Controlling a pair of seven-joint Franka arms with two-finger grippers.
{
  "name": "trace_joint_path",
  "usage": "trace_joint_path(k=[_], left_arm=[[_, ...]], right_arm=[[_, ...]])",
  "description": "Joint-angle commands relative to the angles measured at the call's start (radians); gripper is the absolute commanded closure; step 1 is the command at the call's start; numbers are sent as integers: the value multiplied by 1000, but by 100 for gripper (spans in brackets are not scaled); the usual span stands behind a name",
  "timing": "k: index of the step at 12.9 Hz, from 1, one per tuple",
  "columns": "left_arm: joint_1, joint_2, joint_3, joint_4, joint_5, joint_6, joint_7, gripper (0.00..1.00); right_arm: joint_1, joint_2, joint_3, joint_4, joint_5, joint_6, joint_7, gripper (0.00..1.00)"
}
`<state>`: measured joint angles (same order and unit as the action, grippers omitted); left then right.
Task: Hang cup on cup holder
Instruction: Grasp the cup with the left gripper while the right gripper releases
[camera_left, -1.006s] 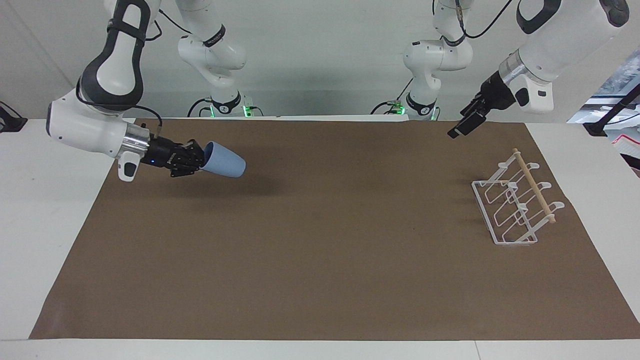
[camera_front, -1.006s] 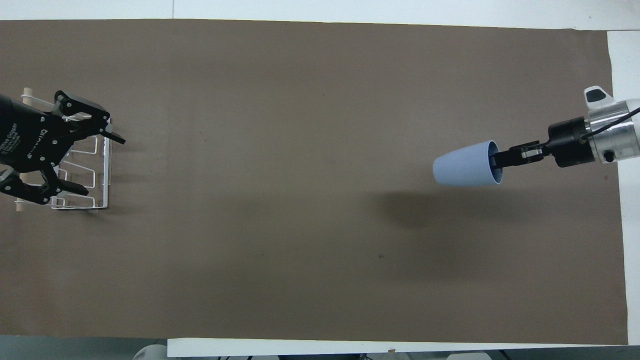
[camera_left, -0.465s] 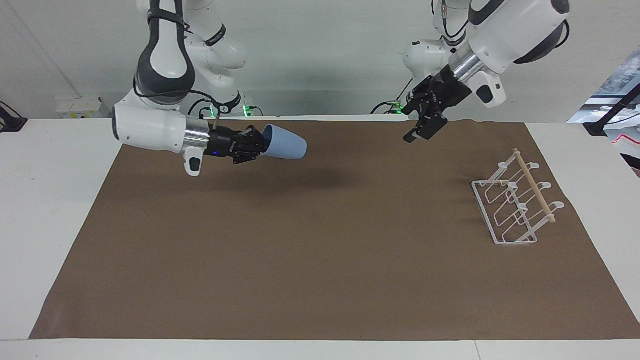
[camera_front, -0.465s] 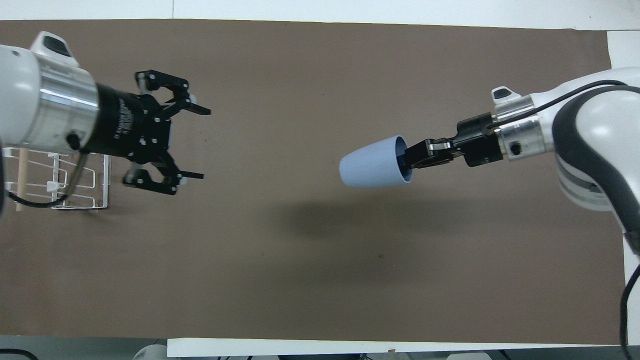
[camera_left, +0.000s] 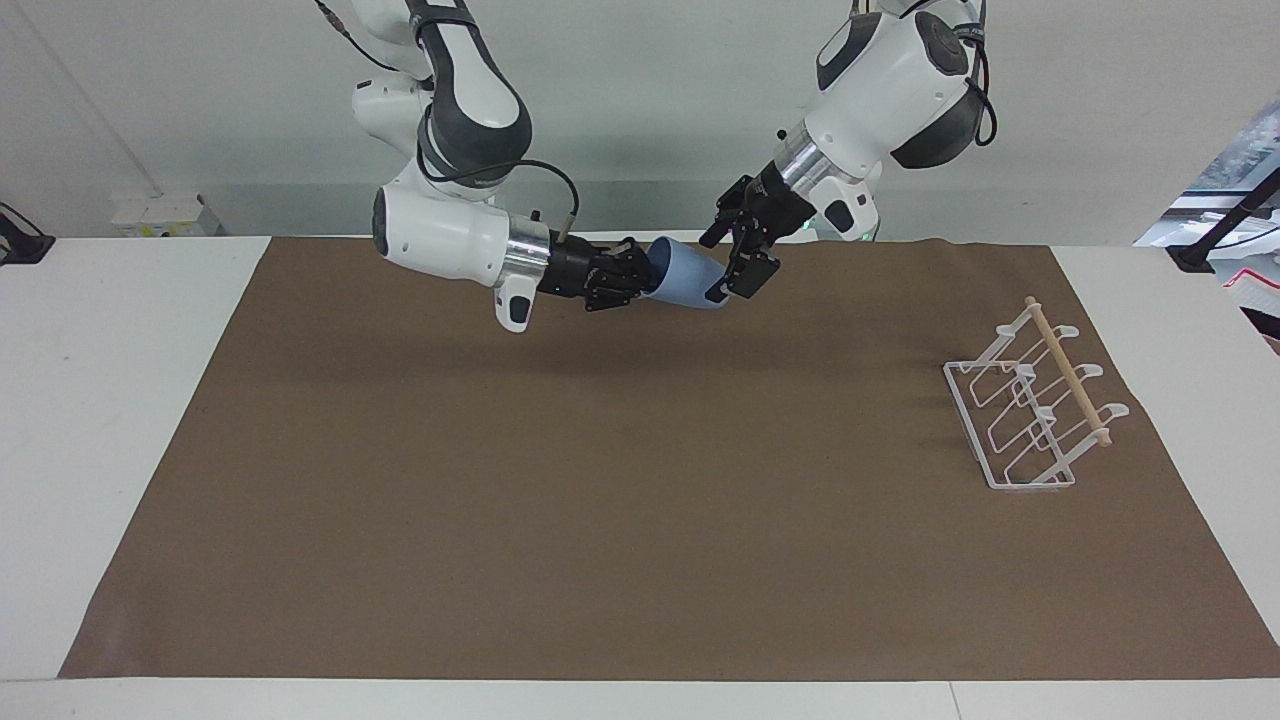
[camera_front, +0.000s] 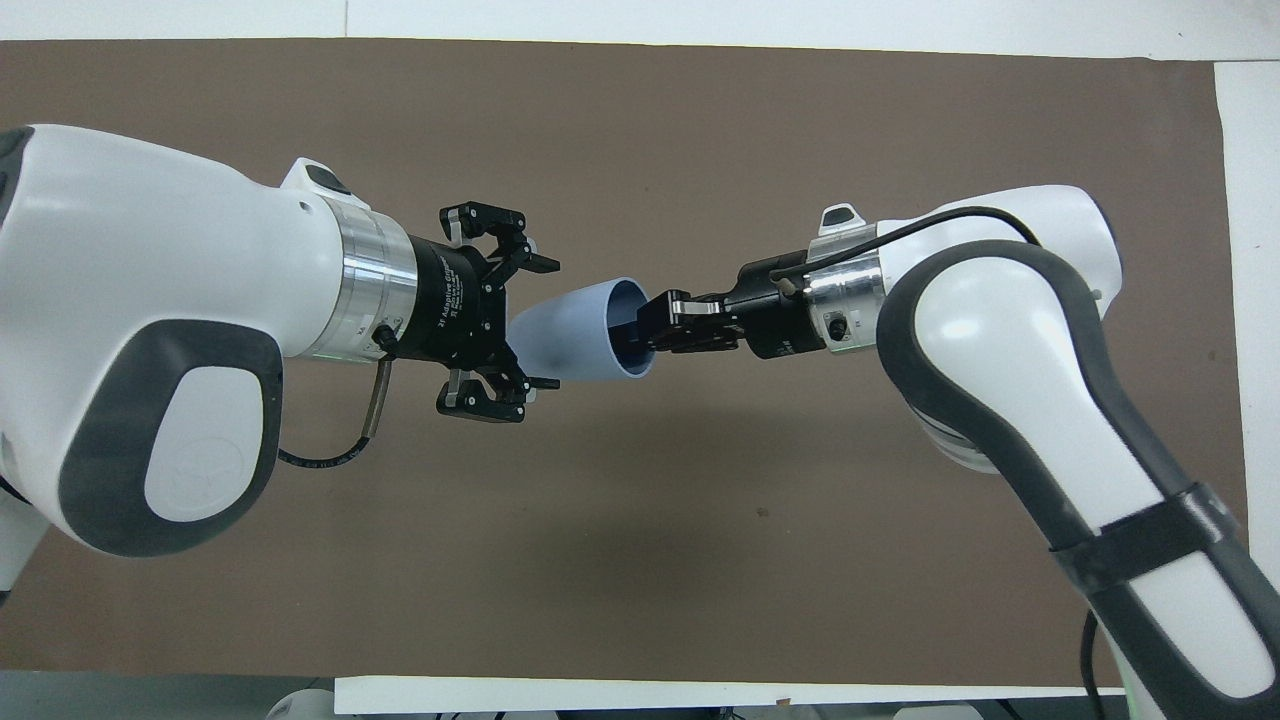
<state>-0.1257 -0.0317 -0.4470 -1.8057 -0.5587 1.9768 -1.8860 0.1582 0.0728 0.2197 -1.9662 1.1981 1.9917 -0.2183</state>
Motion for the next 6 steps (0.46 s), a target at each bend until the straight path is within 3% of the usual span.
trace_joint_path(k=[1,6], left_arm=[[3,-22,-4,-38,-21,-23,-31,0],[0,-37,-16,-104,-20,58,-19,1]], right_arm=[[-14,-15,-2,-19,26,-1,5,99],[-20,-15,-3,-19,26,4,5,99]])
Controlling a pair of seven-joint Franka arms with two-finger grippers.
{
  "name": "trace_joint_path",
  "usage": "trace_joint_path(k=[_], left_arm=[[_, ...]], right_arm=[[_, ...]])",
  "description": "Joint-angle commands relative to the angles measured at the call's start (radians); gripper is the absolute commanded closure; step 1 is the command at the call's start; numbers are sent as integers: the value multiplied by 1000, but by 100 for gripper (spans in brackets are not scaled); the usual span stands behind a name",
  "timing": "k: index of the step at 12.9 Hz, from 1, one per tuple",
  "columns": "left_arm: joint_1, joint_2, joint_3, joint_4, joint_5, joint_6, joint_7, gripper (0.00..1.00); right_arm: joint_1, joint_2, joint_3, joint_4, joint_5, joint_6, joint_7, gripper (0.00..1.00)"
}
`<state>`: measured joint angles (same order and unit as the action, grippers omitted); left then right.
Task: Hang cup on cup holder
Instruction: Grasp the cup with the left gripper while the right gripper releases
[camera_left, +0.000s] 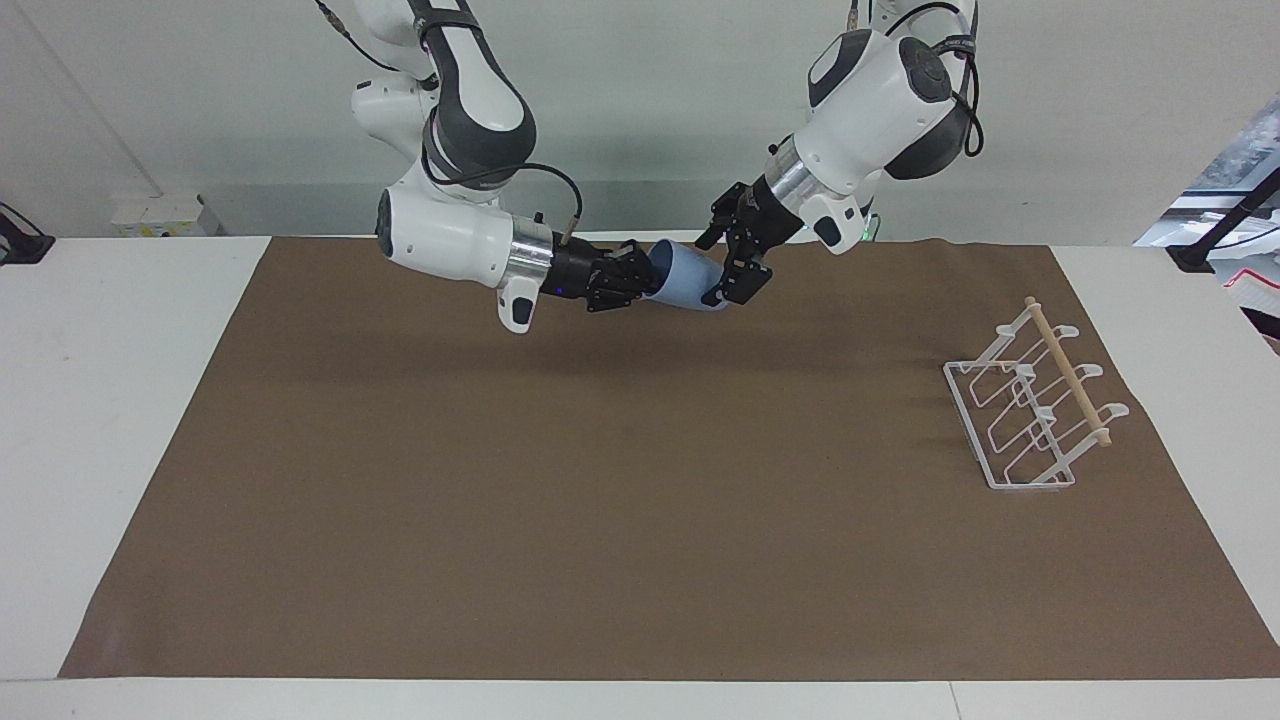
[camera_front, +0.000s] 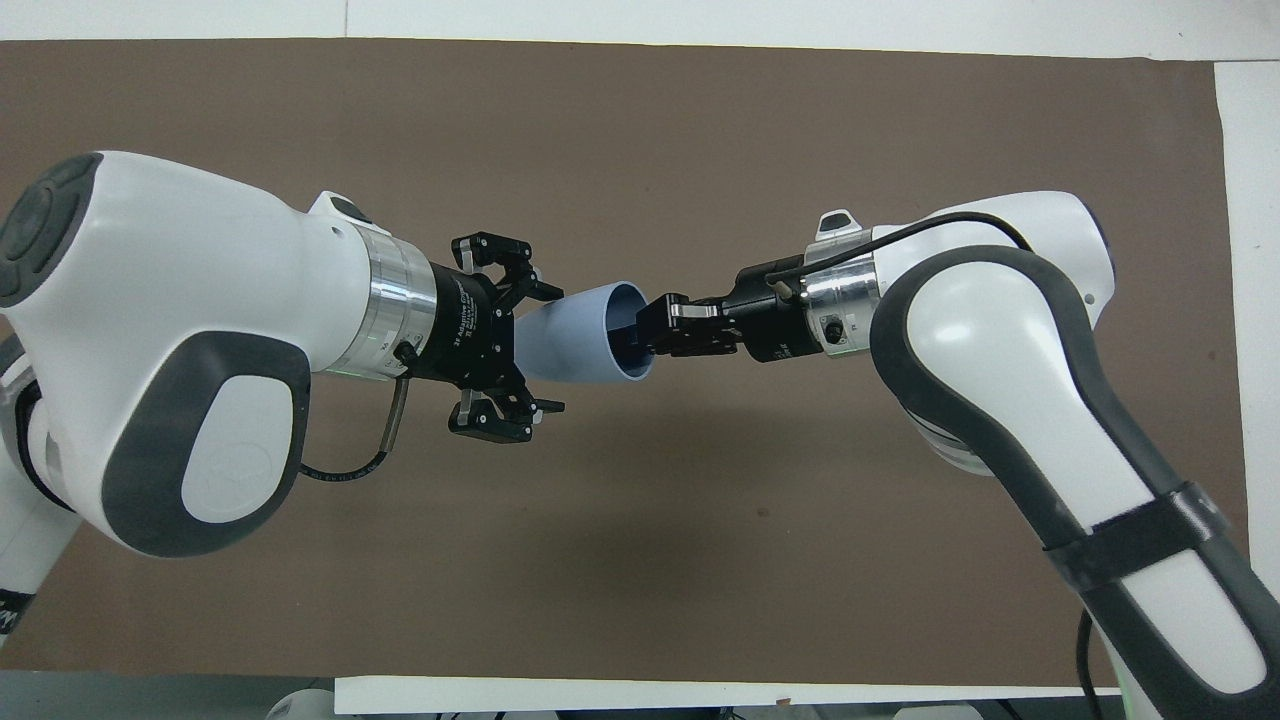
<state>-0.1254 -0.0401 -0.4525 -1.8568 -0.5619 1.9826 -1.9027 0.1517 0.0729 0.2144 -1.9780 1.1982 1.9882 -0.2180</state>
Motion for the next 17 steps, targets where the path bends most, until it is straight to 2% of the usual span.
trace_joint_path(k=[1,2,3,7,8,9,10,12,15,17], left_arm=[[-3,-21,-27,-58,-18,111,-36,9],[1,-14,-31,-71,-19,149,-111,82],[-3,-11,-31,-76,-19,154,-122,100],[-3,-6,-35,-68,-24,151,-130,100],[-2,-6,-35,-67,-23,144,-133,100],[-2,-6,-35,-56,-13,125,-134,100],[6,-4,-32,-47,-6,98,-134,100],[26,-3,-28,-36,123,41,-131,100],[133,-6,-23,-39,297,-126,-11,100],[156,-12,-17,-38,573,-221,54,100]], right_arm=[[-15,-15,2,-7,26,8,5,99],[-17,-15,2,-5,26,8,5,99],[-17,-15,2,-5,26,8,6,99],[-18,-13,2,-4,26,9,12,96],[-18,-13,0,-1,26,12,28,76],[-18,-15,-1,1,20,17,40,6],[-18,-28,-9,7,-1,53,40,1],[-84,-62,-13,5,-124,170,39,1],[-256,-68,-13,40,-400,135,35,1],[-313,-97,-13,74,-663,68,35,1]])
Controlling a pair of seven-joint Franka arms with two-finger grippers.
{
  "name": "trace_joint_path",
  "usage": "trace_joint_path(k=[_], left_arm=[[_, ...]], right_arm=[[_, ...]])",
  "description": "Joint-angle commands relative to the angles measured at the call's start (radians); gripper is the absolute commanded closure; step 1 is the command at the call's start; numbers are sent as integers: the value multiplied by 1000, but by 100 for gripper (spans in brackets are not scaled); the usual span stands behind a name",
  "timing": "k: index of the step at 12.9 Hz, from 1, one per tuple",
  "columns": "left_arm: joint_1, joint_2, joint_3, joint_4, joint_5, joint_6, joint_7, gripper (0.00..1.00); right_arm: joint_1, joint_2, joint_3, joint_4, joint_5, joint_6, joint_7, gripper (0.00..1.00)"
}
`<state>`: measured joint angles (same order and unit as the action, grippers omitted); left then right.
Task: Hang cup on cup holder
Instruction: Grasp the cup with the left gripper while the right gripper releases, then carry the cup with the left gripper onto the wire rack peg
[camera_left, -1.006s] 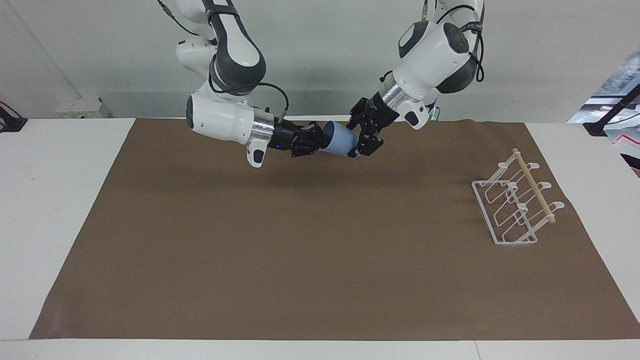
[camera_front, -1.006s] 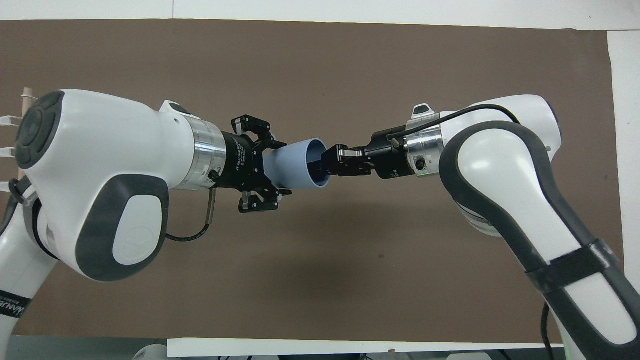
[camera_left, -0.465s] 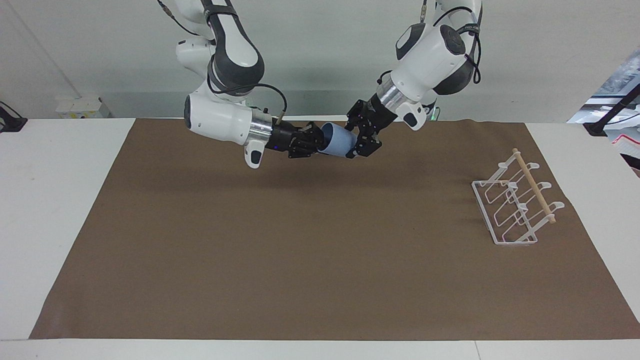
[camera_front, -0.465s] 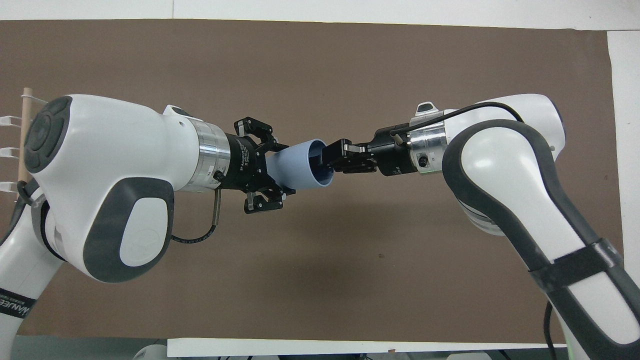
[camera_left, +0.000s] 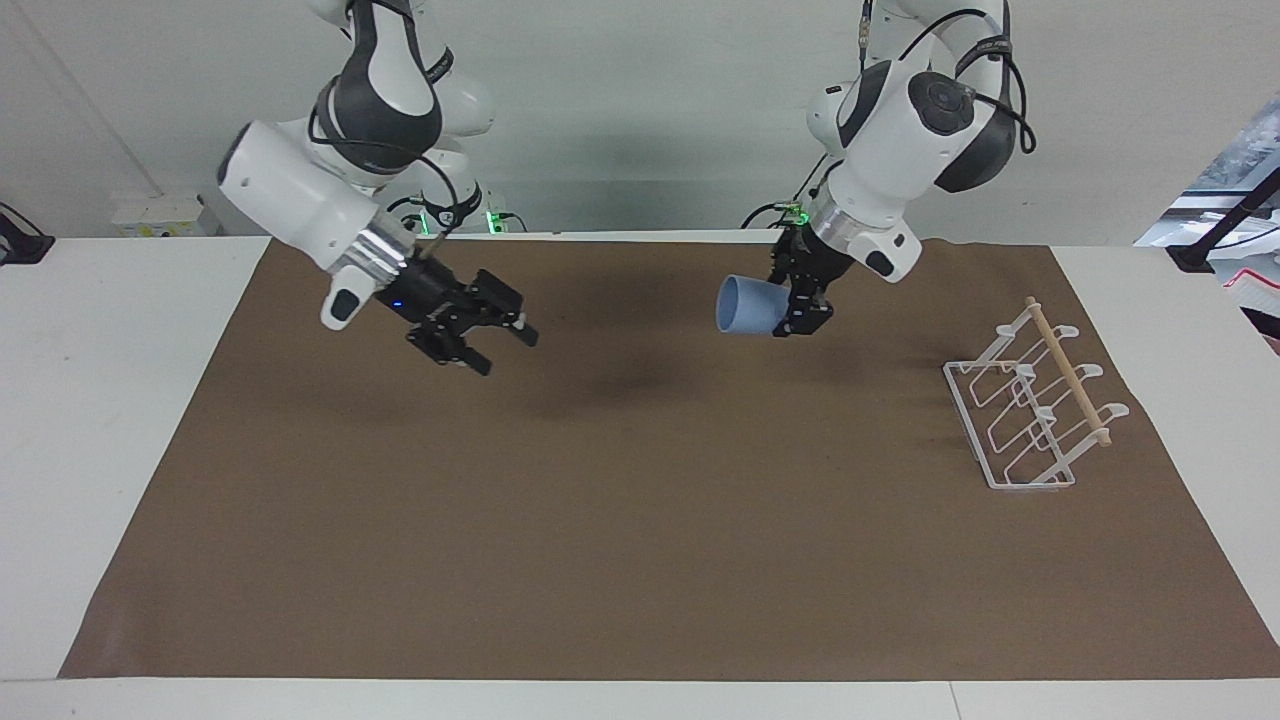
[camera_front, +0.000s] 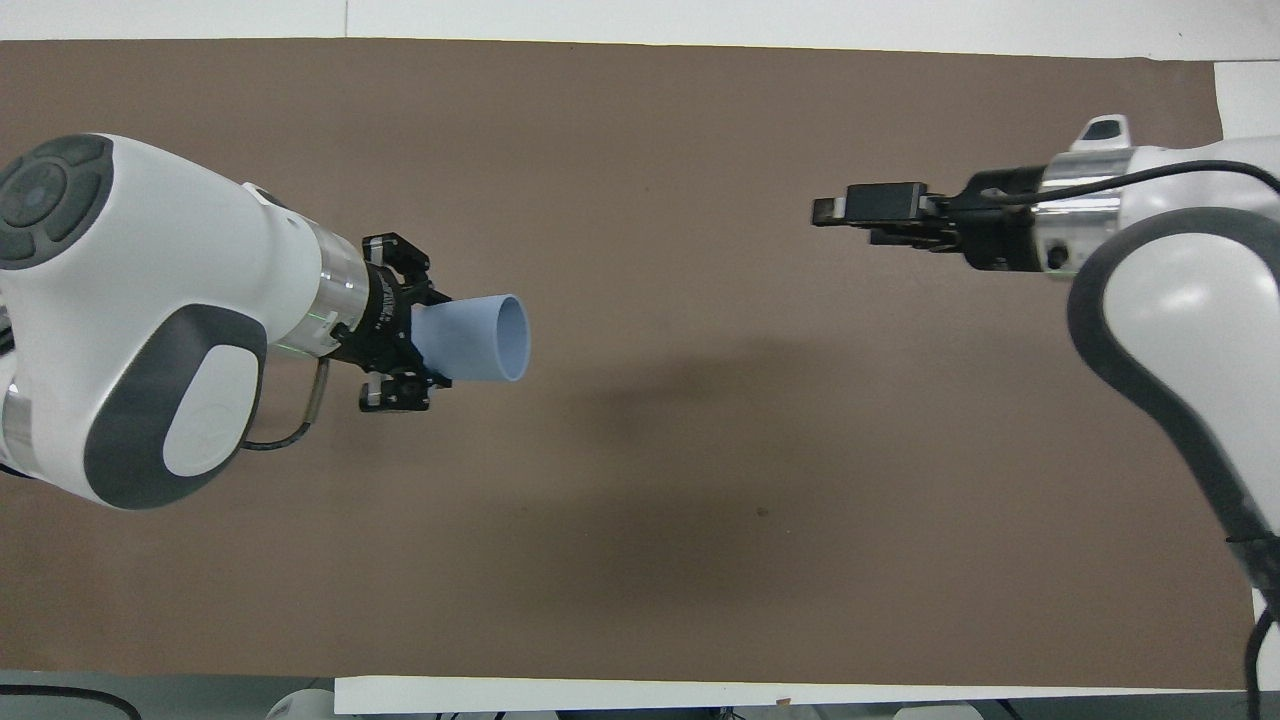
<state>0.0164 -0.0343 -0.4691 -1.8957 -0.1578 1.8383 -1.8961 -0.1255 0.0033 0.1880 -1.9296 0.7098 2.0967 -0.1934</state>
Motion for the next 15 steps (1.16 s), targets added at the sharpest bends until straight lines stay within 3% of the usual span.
trace_joint_path(k=[1,4,6,7,8,11,12,14,15], left_arm=[[23,-18,6,4,284,-92,60,100],[27,-16,7,-17,724,-97,97,100],[25,-1,7,-23,950,-157,176,100],[19,17,7,-31,1057,-189,177,100],[13,36,7,-31,1183,-244,167,100],[0,134,7,-16,1511,-332,143,100],[5,155,7,0,1581,-333,115,100],[7,241,9,58,1679,-340,19,100],[7,281,7,78,1711,-365,-10,100]], right_arm=[[-48,-40,11,44,-334,-93,14,1],[-129,-36,7,208,-605,-353,26,1],[-192,-32,7,375,-653,-600,29,1],[-195,-35,8,412,-694,-677,29,1],[-191,-42,11,415,-761,-708,29,1],[-177,-45,21,394,-774,-718,29,1],[-101,-40,-4,396,-782,-724,32,1],[62,-34,-189,397,-782,-733,42,1],[99,-34,-234,396,-782,-741,42,1]])
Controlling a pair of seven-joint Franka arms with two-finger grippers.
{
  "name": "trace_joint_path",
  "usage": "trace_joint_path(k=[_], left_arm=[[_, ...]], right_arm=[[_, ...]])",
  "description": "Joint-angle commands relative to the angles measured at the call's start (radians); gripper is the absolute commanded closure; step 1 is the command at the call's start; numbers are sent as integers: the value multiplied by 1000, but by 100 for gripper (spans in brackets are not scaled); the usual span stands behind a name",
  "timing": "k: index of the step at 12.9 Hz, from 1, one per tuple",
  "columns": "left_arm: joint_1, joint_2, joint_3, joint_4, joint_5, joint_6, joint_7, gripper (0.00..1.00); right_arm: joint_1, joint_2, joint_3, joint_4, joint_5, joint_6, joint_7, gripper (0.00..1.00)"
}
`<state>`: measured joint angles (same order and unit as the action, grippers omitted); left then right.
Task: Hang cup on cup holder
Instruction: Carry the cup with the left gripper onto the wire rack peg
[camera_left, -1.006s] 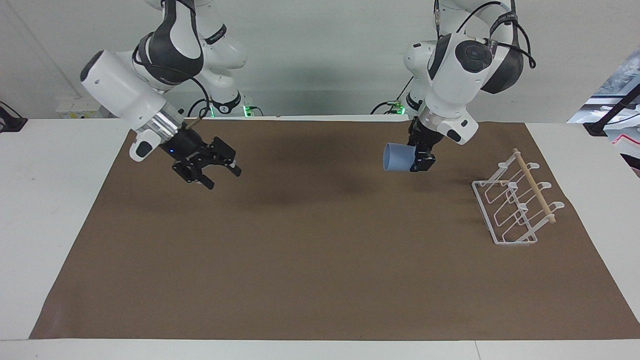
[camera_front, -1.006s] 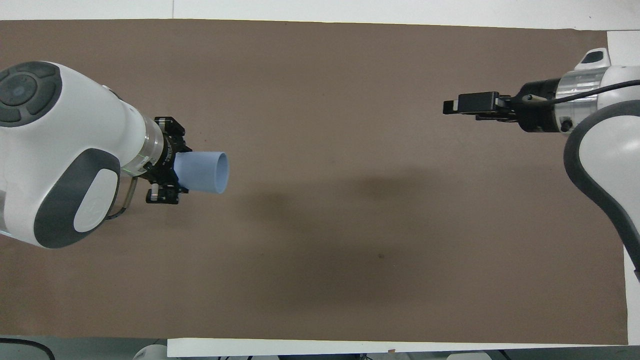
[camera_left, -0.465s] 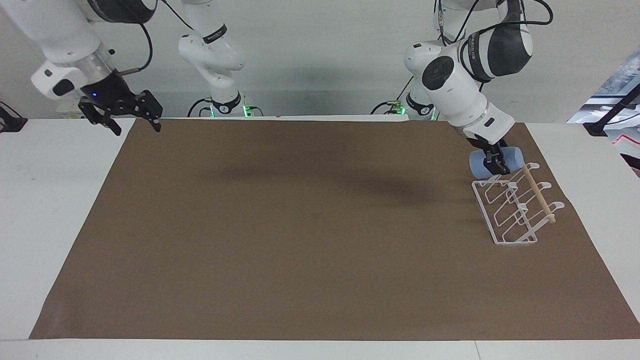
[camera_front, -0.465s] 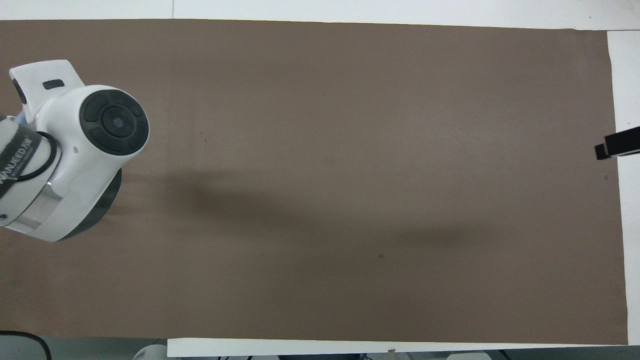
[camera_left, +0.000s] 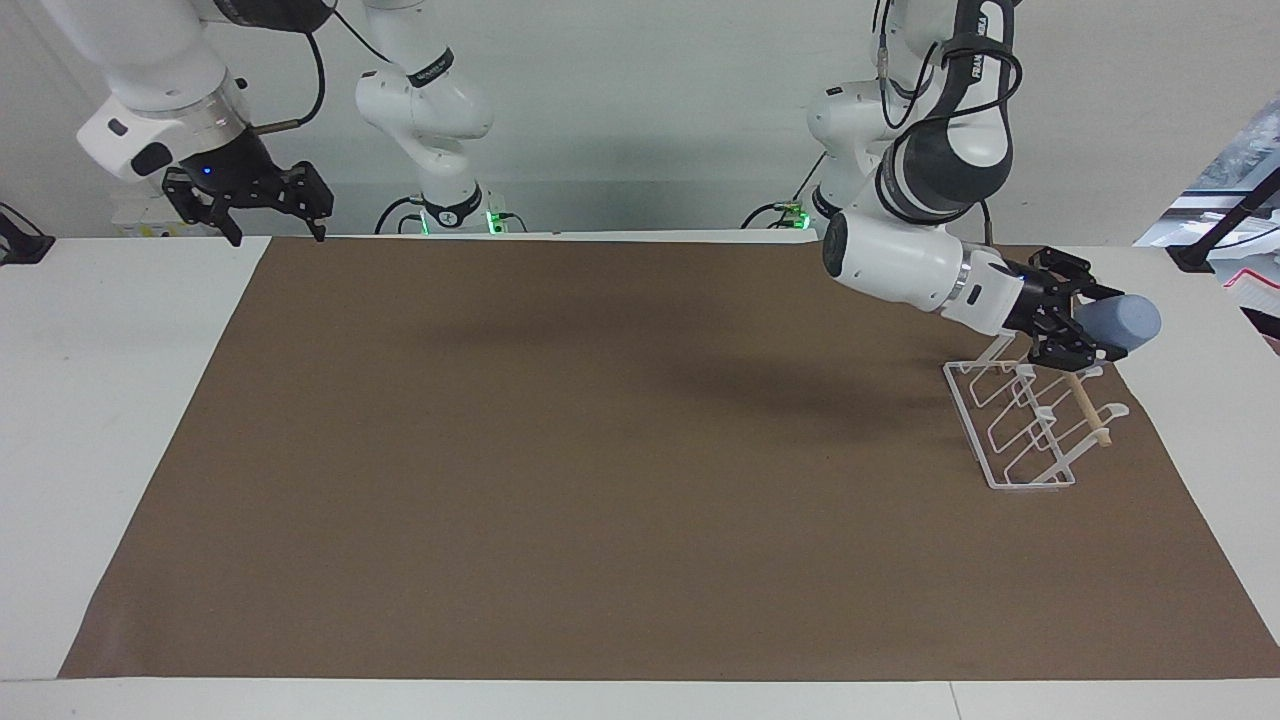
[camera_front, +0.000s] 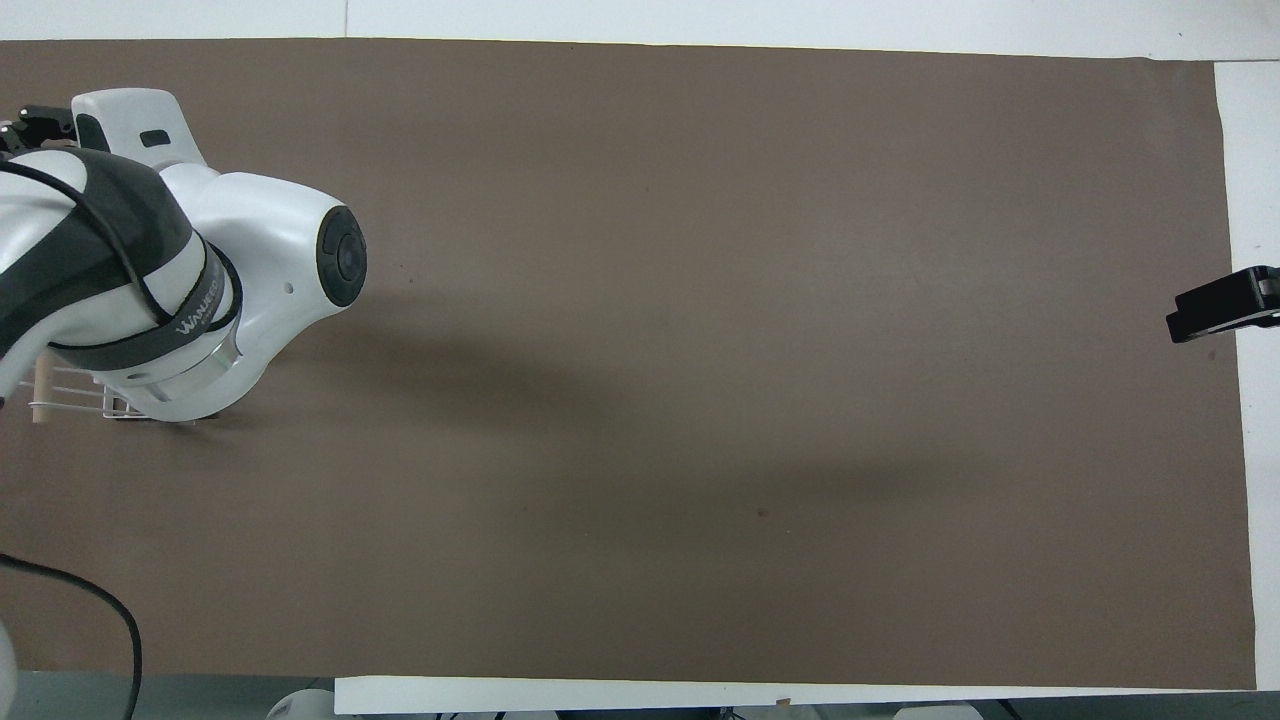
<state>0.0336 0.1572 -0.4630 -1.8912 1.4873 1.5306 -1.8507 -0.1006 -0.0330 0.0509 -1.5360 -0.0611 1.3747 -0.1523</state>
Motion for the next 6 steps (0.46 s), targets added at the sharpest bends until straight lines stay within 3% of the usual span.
trace_joint_path(k=[1,3,6], left_arm=[[-11,126,3,80,102,-66,-106,100],[-12,206,3,122,139,-81,-224,100],[-14,222,1,117,136,-102,-286,100]], right_arm=[[84,-5,-127,-1,-11,-19,0,1],[78,-24,-126,-19,-11,-19,2,1],[85,-27,-126,-19,-17,-22,4,1]])
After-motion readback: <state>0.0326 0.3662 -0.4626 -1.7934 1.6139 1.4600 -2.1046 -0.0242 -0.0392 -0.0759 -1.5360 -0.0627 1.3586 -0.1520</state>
